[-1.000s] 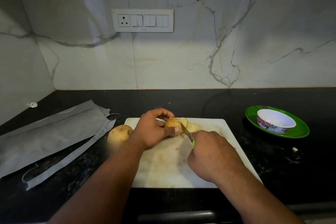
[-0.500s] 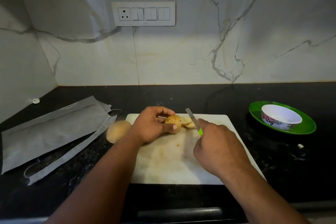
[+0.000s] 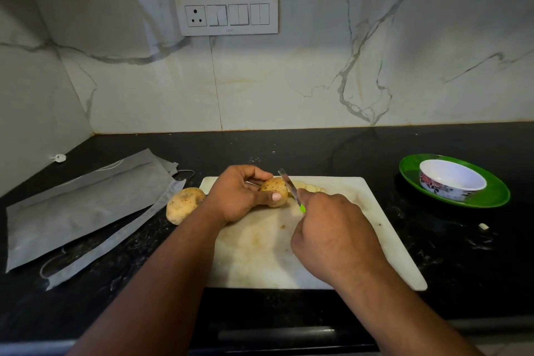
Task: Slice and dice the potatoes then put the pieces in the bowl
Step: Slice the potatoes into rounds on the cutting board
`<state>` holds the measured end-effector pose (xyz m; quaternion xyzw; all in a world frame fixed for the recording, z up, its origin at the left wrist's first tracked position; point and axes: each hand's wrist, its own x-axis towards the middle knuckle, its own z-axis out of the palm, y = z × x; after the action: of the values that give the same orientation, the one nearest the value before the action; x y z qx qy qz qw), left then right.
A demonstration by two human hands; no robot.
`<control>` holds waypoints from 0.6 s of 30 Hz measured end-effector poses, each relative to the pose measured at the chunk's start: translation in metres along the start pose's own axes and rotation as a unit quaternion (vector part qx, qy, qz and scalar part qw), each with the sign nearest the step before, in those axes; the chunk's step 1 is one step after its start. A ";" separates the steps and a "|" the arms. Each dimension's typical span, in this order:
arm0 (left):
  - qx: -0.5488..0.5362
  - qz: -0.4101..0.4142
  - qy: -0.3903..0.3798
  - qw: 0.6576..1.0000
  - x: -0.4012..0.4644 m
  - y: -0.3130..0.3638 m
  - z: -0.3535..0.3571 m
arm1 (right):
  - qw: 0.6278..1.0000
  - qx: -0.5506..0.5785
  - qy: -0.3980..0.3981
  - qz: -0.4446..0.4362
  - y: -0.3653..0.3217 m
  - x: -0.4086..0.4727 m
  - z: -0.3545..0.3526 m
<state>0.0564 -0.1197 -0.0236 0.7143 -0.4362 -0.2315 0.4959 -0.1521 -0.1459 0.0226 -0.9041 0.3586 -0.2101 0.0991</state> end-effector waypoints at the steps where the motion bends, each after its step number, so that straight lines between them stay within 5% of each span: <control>1: 0.000 0.001 0.001 1.000 0.000 0.000 0.000 | 1.000 -0.003 0.000 0.001 -0.001 0.000 0.000; 18: 0.008 0.023 0.004 1.000 -0.004 0.004 0.001 | 0.996 -0.052 -0.073 0.015 -0.028 0.023 0.002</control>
<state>0.0516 -0.1170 -0.0208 0.7089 -0.4521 -0.2136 0.4975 -0.1194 -0.1414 0.0365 -0.9155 0.3744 -0.1230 0.0807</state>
